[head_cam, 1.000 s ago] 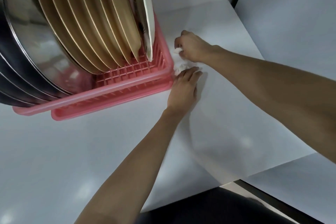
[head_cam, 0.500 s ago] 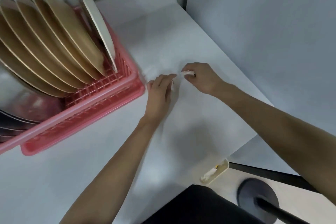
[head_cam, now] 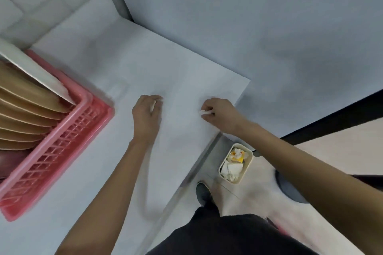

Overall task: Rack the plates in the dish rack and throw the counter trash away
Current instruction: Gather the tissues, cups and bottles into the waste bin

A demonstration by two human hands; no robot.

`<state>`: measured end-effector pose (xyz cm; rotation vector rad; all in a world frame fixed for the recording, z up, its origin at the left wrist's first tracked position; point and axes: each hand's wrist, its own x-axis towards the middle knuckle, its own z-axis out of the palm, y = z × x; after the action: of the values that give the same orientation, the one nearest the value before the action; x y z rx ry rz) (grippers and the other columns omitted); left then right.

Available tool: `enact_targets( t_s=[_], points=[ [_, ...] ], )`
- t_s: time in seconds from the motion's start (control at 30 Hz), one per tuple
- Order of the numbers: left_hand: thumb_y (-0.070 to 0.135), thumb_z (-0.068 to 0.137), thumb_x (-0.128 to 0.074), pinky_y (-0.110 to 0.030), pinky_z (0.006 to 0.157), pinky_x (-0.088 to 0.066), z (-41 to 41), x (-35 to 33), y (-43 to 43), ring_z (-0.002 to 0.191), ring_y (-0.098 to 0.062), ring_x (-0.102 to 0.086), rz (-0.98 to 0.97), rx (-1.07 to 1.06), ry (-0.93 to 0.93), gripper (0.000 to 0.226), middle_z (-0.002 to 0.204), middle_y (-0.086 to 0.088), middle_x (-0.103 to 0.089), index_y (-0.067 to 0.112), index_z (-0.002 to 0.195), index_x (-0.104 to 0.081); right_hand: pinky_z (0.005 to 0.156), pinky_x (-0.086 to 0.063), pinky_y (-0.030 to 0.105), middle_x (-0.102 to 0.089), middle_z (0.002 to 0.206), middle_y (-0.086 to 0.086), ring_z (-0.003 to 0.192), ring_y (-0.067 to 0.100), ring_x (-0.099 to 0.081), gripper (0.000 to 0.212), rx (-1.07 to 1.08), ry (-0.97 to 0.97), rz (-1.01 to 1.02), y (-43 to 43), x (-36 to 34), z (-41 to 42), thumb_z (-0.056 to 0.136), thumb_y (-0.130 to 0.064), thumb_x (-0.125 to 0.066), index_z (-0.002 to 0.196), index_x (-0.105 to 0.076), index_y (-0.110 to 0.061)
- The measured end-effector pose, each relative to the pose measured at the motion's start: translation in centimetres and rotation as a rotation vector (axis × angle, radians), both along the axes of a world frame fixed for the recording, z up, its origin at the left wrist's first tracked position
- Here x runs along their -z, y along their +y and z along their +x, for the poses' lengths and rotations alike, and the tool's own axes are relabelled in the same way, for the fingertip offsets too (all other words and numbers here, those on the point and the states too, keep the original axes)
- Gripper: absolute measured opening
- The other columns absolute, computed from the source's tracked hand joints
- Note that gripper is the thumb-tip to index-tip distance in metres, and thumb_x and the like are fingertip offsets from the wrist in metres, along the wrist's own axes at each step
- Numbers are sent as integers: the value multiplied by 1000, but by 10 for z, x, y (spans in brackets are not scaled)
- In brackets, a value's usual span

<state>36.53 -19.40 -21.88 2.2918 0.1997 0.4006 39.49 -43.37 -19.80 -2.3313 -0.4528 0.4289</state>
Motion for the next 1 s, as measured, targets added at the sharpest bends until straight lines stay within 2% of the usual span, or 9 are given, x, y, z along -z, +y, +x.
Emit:
enact_targets(
  t_s=[0.13,0.3,0.43,0.53,0.67,0.73,0.83,0.93,1.0],
  points=[
    [29,90,-72,-20,73,-48,-20,-13,-48,60,-5,-61,-177,-14,121,17,65,16,-66,20,76,-73,66,-33,19,-56,93,-1,82,14,-51,13,99,59,78,-35,-5,-35,91,-13,-62,103,-65,-8],
    [38,90,-70,-24,71,-51,-53,-27,-114,53,-11,-58,-395,-57,197,34,54,2,-63,14,66,-74,75,-44,15,-65,110,-3,90,10,-58,22,166,94,151,-71,-7,-86,94,-13,-57,113,-68,-15],
    [37,96,-64,-21,50,-44,-83,-32,-165,43,-13,-46,-552,-17,271,49,48,-5,-52,-3,66,-66,64,-49,18,-68,92,-6,74,13,-61,15,254,186,228,-99,-4,-122,92,-12,-59,100,-73,-15],
    [36,98,-59,-24,44,-35,-98,-22,-191,44,-14,-41,-657,23,367,44,50,-2,-46,4,69,-65,62,-52,27,-66,80,-9,63,16,-61,13,279,249,262,-115,0,-150,89,-11,-61,92,-73,-15],
    [28,88,-73,-25,48,-39,-118,-3,-214,57,-13,-48,-578,146,555,11,66,8,-55,19,88,-67,67,-44,22,-63,75,-18,60,-3,-55,13,306,256,222,-132,16,-178,87,-11,-64,85,-70,-22],
    [7,80,-77,-28,55,-43,-126,10,-221,66,-13,-50,-491,224,615,26,81,5,-56,16,100,-64,72,-44,24,-64,80,-12,67,3,-56,10,364,280,178,-144,27,-185,88,-11,-65,90,-72,-18],
    [-15,74,-67,-29,63,-43,-134,34,-223,74,-15,-50,-376,311,710,39,86,2,-54,11,103,-61,80,-45,28,-69,100,6,92,20,-62,14,461,305,87,-164,50,-192,87,-13,-65,97,-73,-7],
    [-16,77,-62,-27,70,-46,-138,67,-222,81,-16,-55,-339,377,782,27,88,-2,-59,2,96,-63,78,-40,23,-70,107,8,101,23,-63,19,527,376,44,-178,80,-198,84,-11,-65,102,-73,-11],
    [-13,82,-63,-17,70,-47,-139,90,-223,83,-14,-58,-363,402,826,19,89,1,-63,3,93,-64,76,-37,20,-70,109,8,102,23,-62,23,553,429,19,-183,103,-200,84,-11,-65,106,-72,-13]
  ],
)
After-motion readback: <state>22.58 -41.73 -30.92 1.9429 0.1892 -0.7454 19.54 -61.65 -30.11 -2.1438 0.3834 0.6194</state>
